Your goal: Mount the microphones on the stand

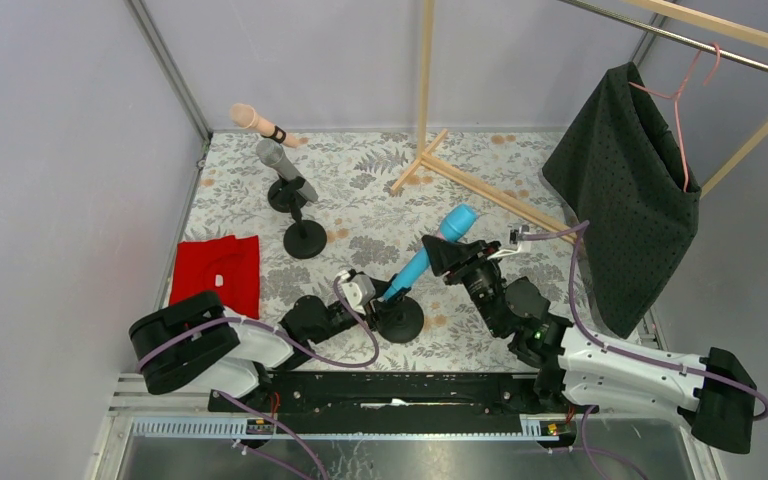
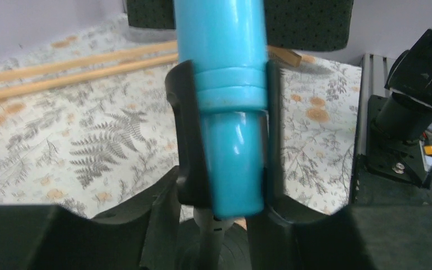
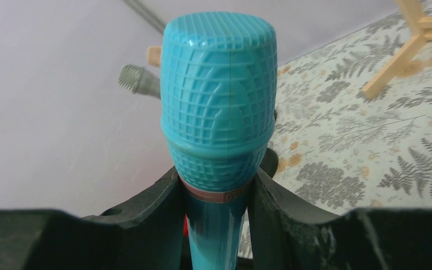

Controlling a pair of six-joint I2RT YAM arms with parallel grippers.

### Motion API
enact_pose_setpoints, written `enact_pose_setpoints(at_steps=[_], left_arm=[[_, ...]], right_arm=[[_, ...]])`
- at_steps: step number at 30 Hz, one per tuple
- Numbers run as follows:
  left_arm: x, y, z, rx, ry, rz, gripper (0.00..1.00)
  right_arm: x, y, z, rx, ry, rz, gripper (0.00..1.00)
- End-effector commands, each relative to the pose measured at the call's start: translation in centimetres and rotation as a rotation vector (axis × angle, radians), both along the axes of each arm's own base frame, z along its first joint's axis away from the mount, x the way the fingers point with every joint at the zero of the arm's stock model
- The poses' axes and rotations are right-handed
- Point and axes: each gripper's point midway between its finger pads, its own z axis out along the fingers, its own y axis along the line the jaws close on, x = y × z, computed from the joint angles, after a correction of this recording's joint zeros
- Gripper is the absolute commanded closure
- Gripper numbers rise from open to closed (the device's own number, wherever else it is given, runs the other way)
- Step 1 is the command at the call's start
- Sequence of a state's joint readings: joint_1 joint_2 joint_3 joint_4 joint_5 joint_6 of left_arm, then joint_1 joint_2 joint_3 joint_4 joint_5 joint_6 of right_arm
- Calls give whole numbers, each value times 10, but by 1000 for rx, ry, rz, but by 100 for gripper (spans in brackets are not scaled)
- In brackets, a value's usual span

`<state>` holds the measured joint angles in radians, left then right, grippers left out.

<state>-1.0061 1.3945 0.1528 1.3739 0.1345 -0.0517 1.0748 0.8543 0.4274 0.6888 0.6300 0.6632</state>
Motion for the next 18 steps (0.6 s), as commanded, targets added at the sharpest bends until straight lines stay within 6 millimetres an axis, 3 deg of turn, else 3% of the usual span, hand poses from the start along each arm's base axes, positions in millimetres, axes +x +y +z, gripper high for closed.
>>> enact_pose_setpoints(at_steps=[1, 7, 12, 18], left_arm=[[6, 2, 6, -8, 30, 23, 45], [-3, 3, 11, -10, 17, -17, 20], [-25, -1, 18, -12, 23, -134, 2], [-60, 3, 28, -31, 40, -274, 1]], right_arm=[[-35, 22, -69, -283, 72, 186, 100], [-34, 25, -61, -308, 31, 192, 100], [-30, 19, -49, -387, -50, 172, 100], [-29, 33, -29, -612, -115, 289, 100]])
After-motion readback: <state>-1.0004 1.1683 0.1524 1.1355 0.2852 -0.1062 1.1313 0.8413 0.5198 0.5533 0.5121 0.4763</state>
